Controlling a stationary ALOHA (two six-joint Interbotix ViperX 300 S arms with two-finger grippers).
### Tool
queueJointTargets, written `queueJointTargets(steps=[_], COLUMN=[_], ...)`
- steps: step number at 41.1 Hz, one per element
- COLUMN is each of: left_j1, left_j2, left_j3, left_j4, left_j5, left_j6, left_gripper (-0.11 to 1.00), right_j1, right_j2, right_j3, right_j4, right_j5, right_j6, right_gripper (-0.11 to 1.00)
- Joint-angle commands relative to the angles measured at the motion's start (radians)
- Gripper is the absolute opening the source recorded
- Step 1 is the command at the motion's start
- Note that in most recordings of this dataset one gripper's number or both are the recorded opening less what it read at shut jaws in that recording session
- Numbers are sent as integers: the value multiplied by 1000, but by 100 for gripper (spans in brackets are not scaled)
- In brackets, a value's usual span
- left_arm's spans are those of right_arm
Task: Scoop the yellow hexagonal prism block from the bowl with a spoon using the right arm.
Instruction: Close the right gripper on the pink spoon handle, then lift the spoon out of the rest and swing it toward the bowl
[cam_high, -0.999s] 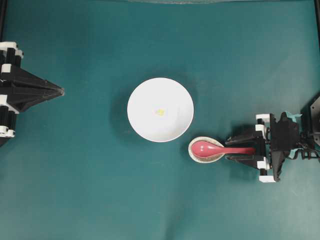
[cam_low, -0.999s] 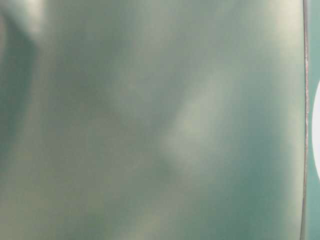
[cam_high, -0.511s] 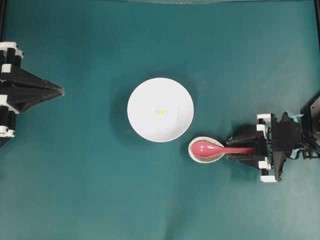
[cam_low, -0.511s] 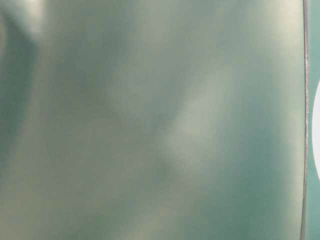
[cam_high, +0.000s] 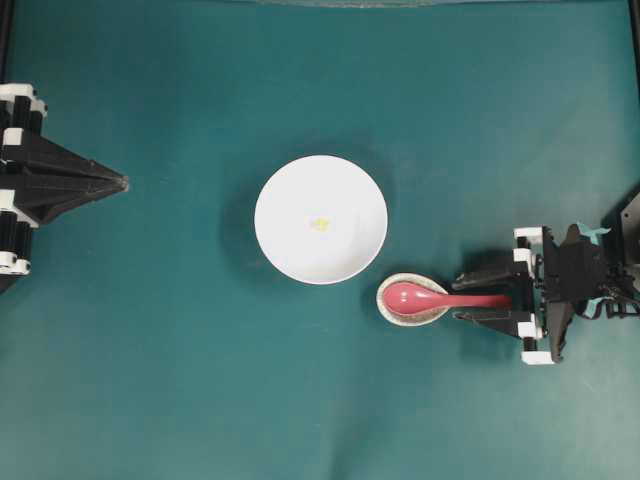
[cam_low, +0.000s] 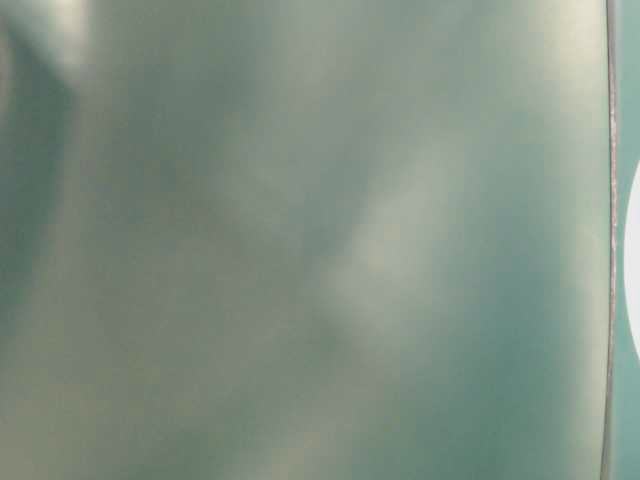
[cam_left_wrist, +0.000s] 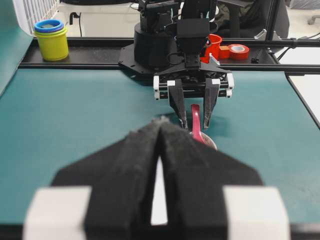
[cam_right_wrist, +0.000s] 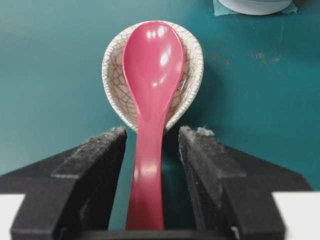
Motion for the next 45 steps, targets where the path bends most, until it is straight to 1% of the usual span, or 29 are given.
queueJointTargets(steps=[1, 6, 10, 16, 17, 25, 29, 37, 45], left_j1=[2, 2, 3, 6, 8, 14, 14, 14, 14], left_j2=[9, 9, 9, 9, 9, 9, 9, 9, 9], left_j3=[-25, -25, -25, -25, -25, -23, -23, -23, -23], left_j4=[2, 3, 2, 3, 3, 2, 2, 2, 3], left_j5=[-5, -5, -5, -5, -5, -5, -5, 2, 9], left_j6=[2, 2, 2, 2, 0, 2, 2, 0, 0], left_gripper=[-1, -1, -1, -1, -1, -1, -1, -1, -1], right_j1=[8, 11, 11, 11, 11, 12, 11, 9, -23], right_j2=[-14, -14, -15, -15, -17, -64, -100, -212, -368], right_j3=[-3, -5, -6, -6, -6, -3, 2, -5, -20], right_j4=[2, 2, 0, 0, 0, -2, -2, -2, -2], right_j5=[-11, -6, -8, -6, -6, 8, 17, 83, 232], right_j6=[-2, -2, -5, -6, -6, -12, -29, -109, -184], right_gripper=[53, 52, 46, 24, 23, 23, 23, 23, 22])
